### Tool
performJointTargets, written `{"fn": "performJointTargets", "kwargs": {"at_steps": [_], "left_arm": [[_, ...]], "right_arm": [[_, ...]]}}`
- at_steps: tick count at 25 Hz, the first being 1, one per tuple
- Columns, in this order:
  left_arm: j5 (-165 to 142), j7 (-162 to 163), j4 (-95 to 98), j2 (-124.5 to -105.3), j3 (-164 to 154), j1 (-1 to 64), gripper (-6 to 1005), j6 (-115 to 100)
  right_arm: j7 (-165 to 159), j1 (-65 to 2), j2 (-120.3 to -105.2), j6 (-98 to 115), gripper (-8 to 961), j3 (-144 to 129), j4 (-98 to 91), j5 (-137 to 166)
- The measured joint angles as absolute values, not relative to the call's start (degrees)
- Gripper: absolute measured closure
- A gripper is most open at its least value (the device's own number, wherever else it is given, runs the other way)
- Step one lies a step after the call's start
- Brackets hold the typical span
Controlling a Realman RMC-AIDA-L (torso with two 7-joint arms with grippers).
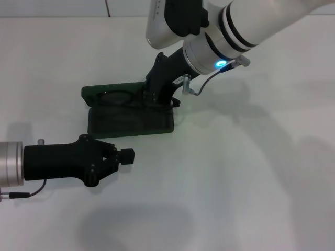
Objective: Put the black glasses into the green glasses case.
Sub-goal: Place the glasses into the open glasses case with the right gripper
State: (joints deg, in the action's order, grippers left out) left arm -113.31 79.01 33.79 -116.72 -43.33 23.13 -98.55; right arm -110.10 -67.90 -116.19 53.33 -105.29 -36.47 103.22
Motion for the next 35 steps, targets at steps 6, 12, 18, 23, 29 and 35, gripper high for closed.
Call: {"fn": "performJointTargets", "kwargs": {"at_steps": [6,12,18,23,29,35], "left_arm": [[-113.4,79.0,33.6,-116.96,-43.1,23.2,996,-98.4],[-113.5,79.0,33.5,-116.87,-43.1,23.1,996,-98.4],[-113.5,79.0,33.4,-116.94,-43.1,22.9,996,-98.4],[-113.5,79.0,33.4,-116.99,-43.3,22.9,996,-98.4],[-113.5,79.0,33.4,-116.99,-43.3,22.9,996,-98.4],[-113.5,79.0,33.4,-116.98,-43.4,22.9,996,-98.4]], "right_arm": [[-110.1,-66.7,-116.18,50.9,902,-108.2,-37.7,103.2],[-110.2,-66.6,-116.19,49.3,901,-109.1,-37.7,103.2],[-110.1,-66.6,-116.18,48.2,901,-110.3,-37.7,103.2],[-110.0,-66.6,-116.19,47.0,900,-112.6,-37.8,101.9],[-109.7,-66.6,-116.19,45.3,899,-114.5,-38.2,101.1],[-109.9,-66.6,-116.19,44.0,899,-115.6,-38.5,100.7]]}}
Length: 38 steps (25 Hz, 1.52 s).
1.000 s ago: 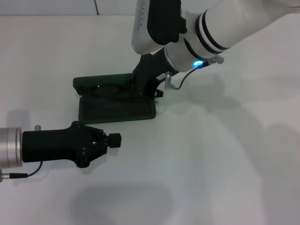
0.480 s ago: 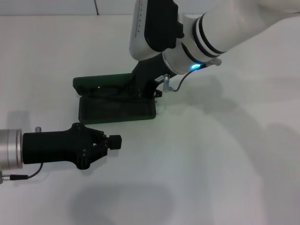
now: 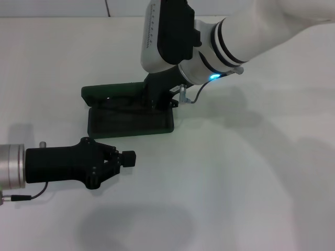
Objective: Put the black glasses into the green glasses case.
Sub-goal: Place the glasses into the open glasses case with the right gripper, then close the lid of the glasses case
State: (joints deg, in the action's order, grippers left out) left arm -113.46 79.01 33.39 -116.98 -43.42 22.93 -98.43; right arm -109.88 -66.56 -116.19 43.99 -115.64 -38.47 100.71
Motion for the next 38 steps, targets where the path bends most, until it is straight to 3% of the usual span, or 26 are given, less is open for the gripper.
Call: {"fn": "performJointTargets", "kwargs": {"at_steps": [16,27,31,38], "left_arm": [[-113.8,79.0,33.4,-117.12,-43.4,22.7,995,-98.4],[-114.0,79.5,33.4,-117.02,-43.1,22.5,995,-98.4],[-114.0,79.7,33.4,-116.82,-43.0,22.4,995,-98.4],[-113.5,81.0,33.4,-116.71,-42.9,23.1,995,-95.7]], "right_arm": [[-111.3,-66.5,-116.19,43.8,897,-115.7,-38.0,100.2],[-110.9,-63.3,-116.19,45.8,766,-113.2,-41.6,100.2],[-110.1,-57.7,-116.13,50.5,765,-107.0,-45.3,100.5],[-100.7,-42.2,-116.03,60.9,741,-88.8,-48.8,98.7]]}}
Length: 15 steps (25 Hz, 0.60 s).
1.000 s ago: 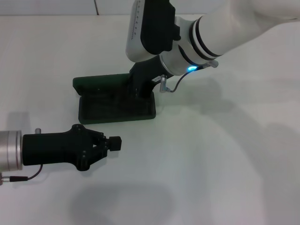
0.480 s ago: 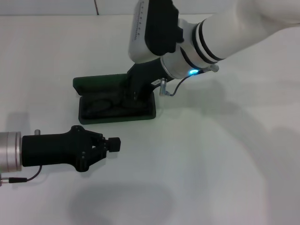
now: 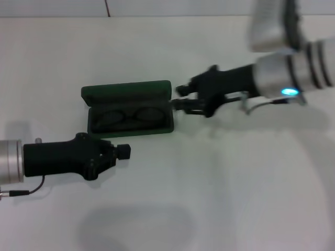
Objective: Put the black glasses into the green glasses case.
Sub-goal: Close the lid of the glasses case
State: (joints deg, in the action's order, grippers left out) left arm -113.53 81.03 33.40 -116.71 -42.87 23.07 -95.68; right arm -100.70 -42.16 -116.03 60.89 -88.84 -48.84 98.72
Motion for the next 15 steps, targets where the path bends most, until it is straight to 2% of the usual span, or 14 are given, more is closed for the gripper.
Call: {"fn": "performJointTargets", "kwargs": {"at_steps": [2,8,13,15], "left_arm": [[-113.5,81.2,33.4,-116.71,-42.4,23.2,995,-93.8],[-113.3,81.5,33.5,-116.74,-40.1,24.1,995,-91.0],[-113.3,81.9,33.5,-117.14,-40.1,25.0,995,-85.8],[-113.3,81.9,33.5,-117.20,-40.0,25.3,995,-83.4]], "right_arm": [[-96.8,-38.0,-115.79,64.1,731,-84.2,-48.8,96.7],[-85.0,-29.2,-115.73,72.6,508,-73.6,-45.7,93.0],[-73.3,-24.3,-115.71,78.9,272,-70.8,-41.6,91.9],[-70.5,-23.3,-115.80,79.9,274,-70.3,-40.4,91.6]]}}
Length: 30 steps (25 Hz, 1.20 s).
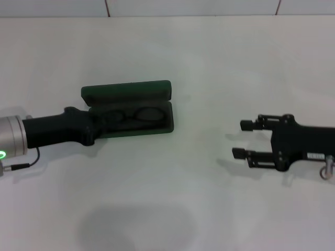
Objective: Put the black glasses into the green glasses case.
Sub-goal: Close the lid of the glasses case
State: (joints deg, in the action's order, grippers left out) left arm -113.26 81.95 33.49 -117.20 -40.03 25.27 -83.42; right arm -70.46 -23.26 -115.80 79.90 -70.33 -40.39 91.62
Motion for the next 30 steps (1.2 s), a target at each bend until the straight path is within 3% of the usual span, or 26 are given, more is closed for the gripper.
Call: {"fn": "performJointTargets", "kwargs": {"at_steps": [30], "left_arm": [[-111.5,82.5,33.5,-117.62,-40.0,27.9,994,-63.2]], "right_arm": [[-60.6,-22.2,-115.83,85.2,277,-69.2,-34.8,88.9]]}}
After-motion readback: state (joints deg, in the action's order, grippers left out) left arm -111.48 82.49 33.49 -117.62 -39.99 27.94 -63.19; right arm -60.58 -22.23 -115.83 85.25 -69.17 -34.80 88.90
